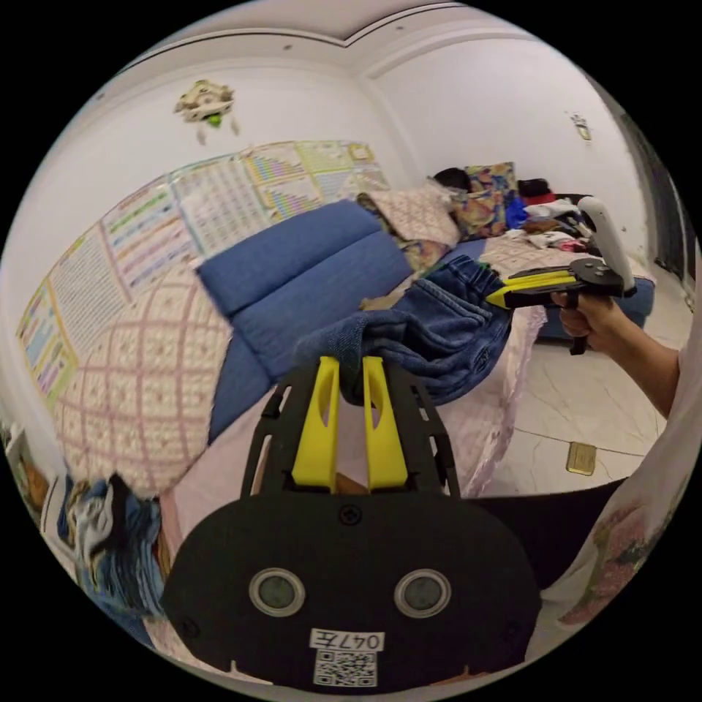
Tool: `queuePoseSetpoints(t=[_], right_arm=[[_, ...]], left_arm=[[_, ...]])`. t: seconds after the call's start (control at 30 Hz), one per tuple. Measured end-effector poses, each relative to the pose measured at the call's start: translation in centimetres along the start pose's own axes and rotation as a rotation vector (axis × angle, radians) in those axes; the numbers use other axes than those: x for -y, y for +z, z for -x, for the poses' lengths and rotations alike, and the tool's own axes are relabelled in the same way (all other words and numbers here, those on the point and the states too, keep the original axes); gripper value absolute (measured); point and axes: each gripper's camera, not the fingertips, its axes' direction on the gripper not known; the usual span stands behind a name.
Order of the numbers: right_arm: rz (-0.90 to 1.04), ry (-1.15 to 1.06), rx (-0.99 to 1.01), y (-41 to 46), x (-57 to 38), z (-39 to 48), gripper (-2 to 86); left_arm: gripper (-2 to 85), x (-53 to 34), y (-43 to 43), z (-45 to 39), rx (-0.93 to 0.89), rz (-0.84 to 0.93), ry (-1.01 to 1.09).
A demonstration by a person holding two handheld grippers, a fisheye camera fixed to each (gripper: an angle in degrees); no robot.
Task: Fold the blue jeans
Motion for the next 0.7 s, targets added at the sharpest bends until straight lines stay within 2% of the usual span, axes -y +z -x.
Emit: queuePoseSetpoints(t=[0.17,0.37,0.5,0.6,0.67,0.7], right_arm=[[-0.088,0.146,-0.262,-10.8,-4.0,-18.0,0.5],[-0.180,0.297,-0.413,-15.8,-6.8,-36.3,0.3],[-0.306,0.432,-0.481,-15.8,-8.6,-45.5,0.1],[-0.420,0.597,-0.528,-12.4,-10.3,-53.4,0.1],[-0.465,0.723,-0.612,-7.1,-12.5,-58.9,0.2],[-0.448,0.746,-0.646,-5.3,-13.2,-60.1,0.3]], left_arm=[[5.1,6.0,11.8,-5.6,-0.179,-0.059,0.077],[5.2,13.7,23.2,-10.8,-0.238,-0.090,0.153],[5.3,22.0,29.3,-12.9,-0.234,-0.144,0.190],[6.2,28.8,34.8,-14.6,-0.174,-0.171,0.200],[9.1,31.2,40.8,-15.8,-0.046,0.045,0.165],[10.1,31.0,41.9,-16.0,-0.025,0.094,0.161]])
